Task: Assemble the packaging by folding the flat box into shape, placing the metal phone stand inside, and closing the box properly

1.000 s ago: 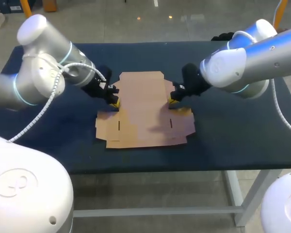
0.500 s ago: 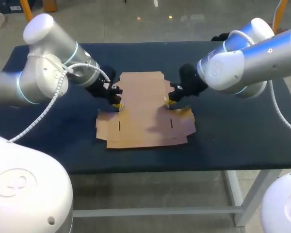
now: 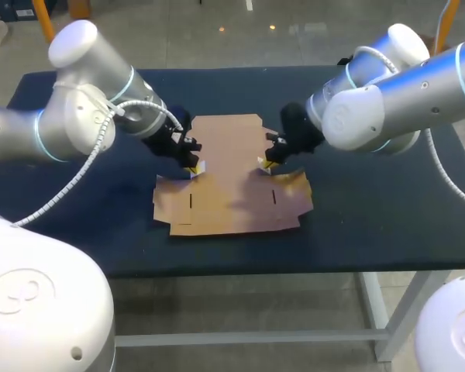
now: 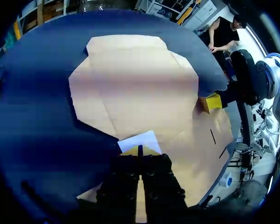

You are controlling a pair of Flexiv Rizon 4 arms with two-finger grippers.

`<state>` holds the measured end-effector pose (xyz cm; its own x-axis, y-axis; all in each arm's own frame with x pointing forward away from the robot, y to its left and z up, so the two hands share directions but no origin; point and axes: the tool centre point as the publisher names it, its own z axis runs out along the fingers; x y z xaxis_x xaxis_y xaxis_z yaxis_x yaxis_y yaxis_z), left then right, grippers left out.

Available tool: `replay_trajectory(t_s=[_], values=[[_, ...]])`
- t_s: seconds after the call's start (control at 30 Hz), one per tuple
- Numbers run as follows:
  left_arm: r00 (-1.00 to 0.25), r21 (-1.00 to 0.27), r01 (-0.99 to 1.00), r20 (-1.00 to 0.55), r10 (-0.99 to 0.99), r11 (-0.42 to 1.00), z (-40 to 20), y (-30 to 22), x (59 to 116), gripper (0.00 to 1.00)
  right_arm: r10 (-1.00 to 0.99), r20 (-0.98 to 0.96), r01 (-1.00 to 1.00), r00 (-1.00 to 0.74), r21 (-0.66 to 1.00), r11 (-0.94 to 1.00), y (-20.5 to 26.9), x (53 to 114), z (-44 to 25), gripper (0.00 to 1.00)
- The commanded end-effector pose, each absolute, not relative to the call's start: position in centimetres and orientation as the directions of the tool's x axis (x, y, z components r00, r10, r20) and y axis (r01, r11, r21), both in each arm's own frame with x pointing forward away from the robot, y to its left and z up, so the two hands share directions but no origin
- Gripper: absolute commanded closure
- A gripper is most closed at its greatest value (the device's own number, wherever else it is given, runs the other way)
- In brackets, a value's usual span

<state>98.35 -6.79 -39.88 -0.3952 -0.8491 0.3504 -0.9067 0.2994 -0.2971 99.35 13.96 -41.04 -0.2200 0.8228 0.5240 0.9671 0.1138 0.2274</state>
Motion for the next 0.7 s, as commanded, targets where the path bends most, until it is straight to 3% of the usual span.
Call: replay_trajectory(t_s=[0.03, 0.7], values=[[-0.384, -0.286, -0.911, 0.329, -0.863, 0.296, -40.6, -7.5, 98.7, 1.00, 0.856, 0.473, 0.967, -0.210, 0.230, 0.110, 14.9, 99.2, -41.4, 1.00], [-0.339, -0.241, -0.931, 0.289, -0.895, 0.274, -42.0, -7.7, 98.8, 1.00, 0.928, 0.337, 0.976, -0.160, 0.193, 0.098, 15.0, 98.9, -43.5, 1.00]])
